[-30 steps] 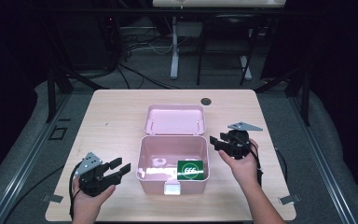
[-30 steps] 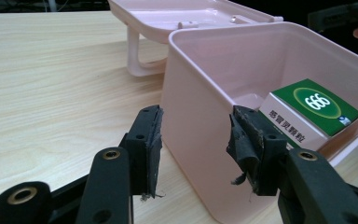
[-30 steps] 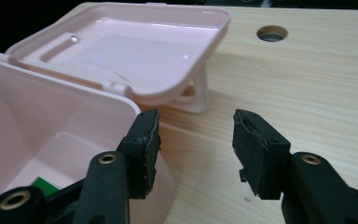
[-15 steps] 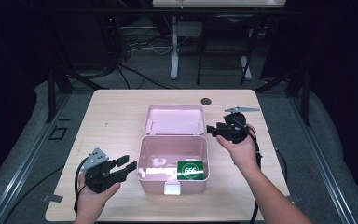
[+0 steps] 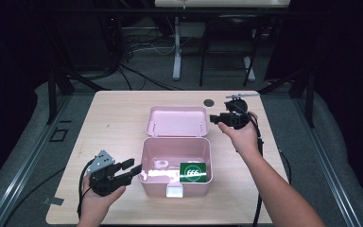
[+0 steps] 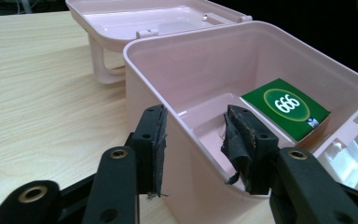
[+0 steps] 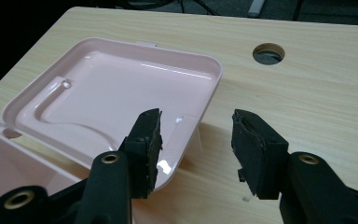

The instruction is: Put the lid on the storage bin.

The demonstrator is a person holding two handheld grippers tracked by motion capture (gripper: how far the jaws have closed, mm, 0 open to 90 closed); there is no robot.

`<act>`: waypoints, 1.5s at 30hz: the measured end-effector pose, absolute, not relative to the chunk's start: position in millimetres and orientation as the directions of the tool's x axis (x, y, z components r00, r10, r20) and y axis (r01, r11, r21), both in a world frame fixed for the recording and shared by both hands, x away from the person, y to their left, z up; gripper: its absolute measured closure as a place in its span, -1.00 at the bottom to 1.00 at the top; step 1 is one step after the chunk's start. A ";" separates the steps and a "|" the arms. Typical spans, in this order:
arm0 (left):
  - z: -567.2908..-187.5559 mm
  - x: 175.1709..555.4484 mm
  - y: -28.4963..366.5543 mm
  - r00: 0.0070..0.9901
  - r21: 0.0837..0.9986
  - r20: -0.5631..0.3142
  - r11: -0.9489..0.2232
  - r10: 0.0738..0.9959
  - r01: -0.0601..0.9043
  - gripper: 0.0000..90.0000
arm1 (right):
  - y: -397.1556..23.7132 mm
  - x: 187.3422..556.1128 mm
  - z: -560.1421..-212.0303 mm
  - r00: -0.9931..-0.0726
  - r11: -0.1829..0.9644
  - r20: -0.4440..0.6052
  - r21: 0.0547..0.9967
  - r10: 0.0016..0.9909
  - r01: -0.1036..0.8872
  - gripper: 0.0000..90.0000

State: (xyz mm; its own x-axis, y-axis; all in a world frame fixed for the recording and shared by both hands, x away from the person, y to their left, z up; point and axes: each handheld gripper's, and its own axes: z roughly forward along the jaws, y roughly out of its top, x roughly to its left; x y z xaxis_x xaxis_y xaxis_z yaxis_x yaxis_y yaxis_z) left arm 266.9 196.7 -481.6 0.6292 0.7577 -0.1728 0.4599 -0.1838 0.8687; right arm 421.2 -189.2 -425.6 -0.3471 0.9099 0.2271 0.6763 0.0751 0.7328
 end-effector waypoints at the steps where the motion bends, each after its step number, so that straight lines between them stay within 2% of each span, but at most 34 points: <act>1: -481.6 266.9 196.7 0.629 0.869 -0.173 -0.184 0.758 0.460 0.33 | -189.1 423.5 -426.1 -0.341 0.071 0.228 0.731 0.912 0.679 0.15; 18: -489.1 267.9 187.6 0.641 0.856 -0.161 -0.218 0.751 0.470 0.43 | -175.5 459.9 -445.0 -0.276 0.049 0.249 0.654 0.928 0.755 0.21; 45: -492.7 268.3 187.0 0.644 0.855 -0.149 -0.229 0.750 0.465 0.50 | -160.7 487.1 -467.8 -0.222 0.040 0.237 0.592 0.946 0.805 0.28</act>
State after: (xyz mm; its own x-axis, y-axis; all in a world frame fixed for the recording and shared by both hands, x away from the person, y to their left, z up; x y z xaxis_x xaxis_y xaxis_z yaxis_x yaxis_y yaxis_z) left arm 268.3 187.0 -492.7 0.6438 0.7505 -0.1493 0.4650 -0.2287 0.8552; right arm 487.1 -160.7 -467.8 -0.2215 0.9459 0.2372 0.8053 0.0402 0.5916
